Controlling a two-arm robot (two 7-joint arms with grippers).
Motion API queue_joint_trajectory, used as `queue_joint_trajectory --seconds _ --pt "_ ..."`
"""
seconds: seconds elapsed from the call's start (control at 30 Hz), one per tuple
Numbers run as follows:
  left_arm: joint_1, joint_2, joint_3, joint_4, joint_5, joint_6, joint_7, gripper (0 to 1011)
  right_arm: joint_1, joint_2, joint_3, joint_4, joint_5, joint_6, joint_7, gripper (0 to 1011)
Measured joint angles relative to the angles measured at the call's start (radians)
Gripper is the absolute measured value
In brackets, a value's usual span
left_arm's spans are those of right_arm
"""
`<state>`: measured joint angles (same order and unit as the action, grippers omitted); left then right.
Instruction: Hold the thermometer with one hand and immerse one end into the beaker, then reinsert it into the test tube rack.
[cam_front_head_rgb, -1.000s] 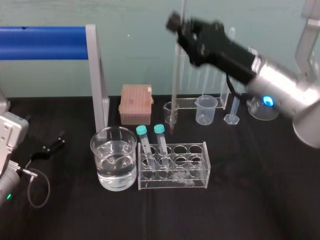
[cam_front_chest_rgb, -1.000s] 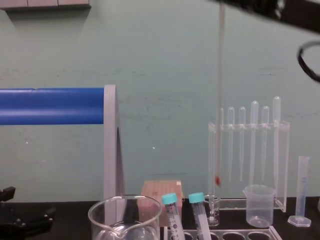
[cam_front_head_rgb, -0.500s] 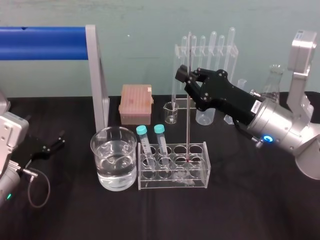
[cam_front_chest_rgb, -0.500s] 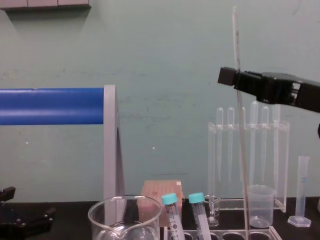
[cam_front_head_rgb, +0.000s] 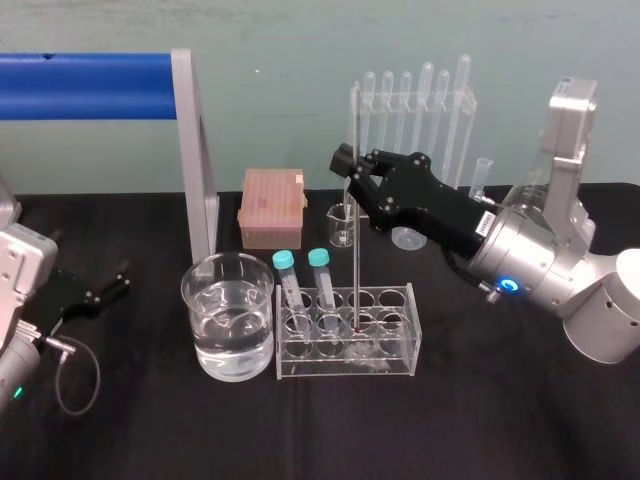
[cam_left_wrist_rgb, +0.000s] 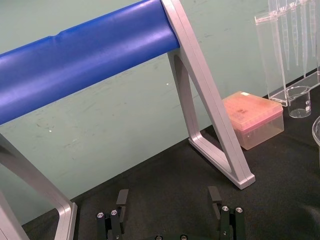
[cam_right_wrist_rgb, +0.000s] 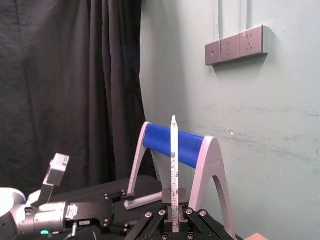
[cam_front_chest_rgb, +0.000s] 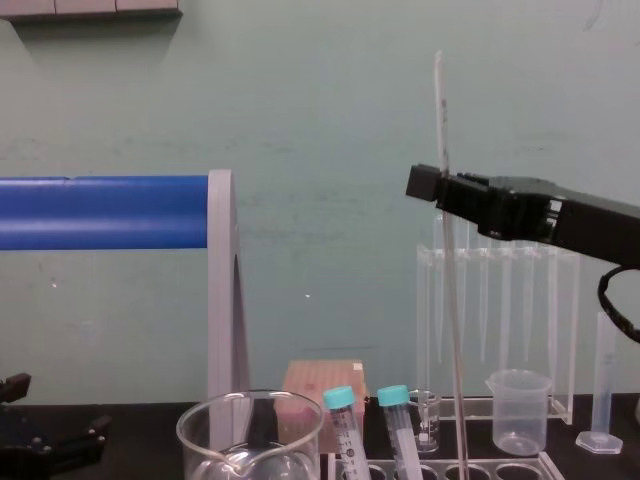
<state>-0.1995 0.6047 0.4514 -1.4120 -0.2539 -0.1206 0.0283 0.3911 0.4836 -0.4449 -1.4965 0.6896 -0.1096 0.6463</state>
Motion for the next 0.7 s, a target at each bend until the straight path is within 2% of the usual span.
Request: queue_joint_trajectory --seconds 0.7 --pt "0.000 0.000 0.000 0.000 0.000 0.000 0.000 1008 0.027 -0.029 -0.045 0.097 -0.077 0.007 0.013 58"
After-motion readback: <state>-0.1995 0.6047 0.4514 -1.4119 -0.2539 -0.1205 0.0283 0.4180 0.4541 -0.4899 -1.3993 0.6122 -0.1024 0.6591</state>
